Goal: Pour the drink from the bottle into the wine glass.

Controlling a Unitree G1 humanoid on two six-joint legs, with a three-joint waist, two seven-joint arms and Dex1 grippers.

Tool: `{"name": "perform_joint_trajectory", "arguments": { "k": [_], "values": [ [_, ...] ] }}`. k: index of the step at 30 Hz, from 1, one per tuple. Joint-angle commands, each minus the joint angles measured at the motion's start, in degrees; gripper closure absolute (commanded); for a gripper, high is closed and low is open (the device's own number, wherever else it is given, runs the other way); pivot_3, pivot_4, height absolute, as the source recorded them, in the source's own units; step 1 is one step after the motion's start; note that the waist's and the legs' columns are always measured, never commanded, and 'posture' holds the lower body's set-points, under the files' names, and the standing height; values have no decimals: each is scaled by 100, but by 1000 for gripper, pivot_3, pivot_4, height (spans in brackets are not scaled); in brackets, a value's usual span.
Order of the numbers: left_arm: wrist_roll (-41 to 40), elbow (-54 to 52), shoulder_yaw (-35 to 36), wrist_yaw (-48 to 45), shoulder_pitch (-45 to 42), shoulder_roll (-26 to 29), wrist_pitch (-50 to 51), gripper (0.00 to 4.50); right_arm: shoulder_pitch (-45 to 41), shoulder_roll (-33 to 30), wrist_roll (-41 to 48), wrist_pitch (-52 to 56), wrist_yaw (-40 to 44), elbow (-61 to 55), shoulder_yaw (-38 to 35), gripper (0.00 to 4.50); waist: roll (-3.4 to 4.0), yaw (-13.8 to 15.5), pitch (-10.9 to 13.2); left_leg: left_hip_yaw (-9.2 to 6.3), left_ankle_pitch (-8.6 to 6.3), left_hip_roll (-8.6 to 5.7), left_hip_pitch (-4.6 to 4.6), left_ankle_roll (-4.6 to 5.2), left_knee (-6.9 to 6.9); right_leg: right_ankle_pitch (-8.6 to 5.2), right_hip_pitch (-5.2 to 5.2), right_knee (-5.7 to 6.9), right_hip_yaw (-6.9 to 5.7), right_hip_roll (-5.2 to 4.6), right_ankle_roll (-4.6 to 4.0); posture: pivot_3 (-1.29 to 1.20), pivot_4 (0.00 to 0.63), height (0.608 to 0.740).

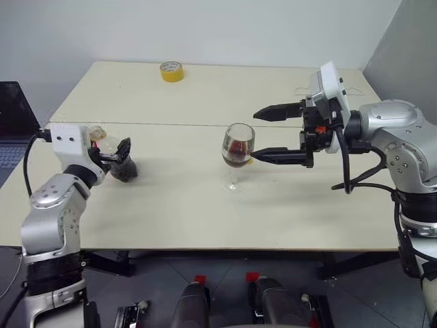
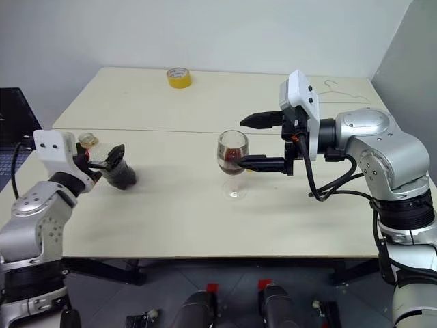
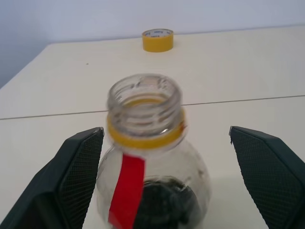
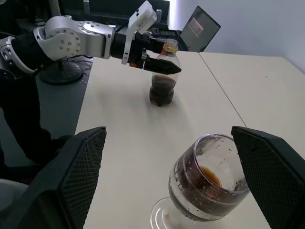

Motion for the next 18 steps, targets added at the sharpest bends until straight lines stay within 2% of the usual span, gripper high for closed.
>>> {"name": "perform_joint_trajectory", "arguments": {
  "k": [1, 8, 12, 14, 18],
  "values": [
    [-293, -480, 305, -163, 75, 254, 217, 42, -87, -117, -42, -135, 63, -13, -199, 0, 0, -1, 0, 0, 0, 1, -2, 0, 0, 0, -3, 0, 0, 0, 0, 0, 150, 740],
    [-458, -801, 329, -673, 261, 852, 450, 42, -45, -226, -119, -260, 140, 240, -230, 0, 1, 4, 0, 2, 0, 1, -7, 0, -3, -3, -9, -2, 0, -1, -5, 0, 150, 740],
    [-861, -791, 702, -1204, 227, 1289, 612, 42, -56, -246, 40, -244, 137, 500, -522, 0, -4, -2, 3, 3, 0, 3, -10, 0, -2, -12, -13, -3, -1, 0, -20, 0, 150, 740],
    [-1204, -788, 936, -2042, 454, 1710, 584, 42, -5, -397, 22, -315, 198, 880, -767, 0, -5, -5, 4, 3, 0, 3, -14, 0, -3, -20, -17, -3, -1, 0, -34, 0, 150, 740],
    [-1632, -326, 1542, -3511, 893, 2598, 661, 42, 312, -1094, -141, -444, 558, 1385, -1082, 0, -1, 12, 6, 9, -1, 0, -22, 0, -19, -25, -25, -24, -4, -7, -41, 0, 150, 740]
  ]
}}
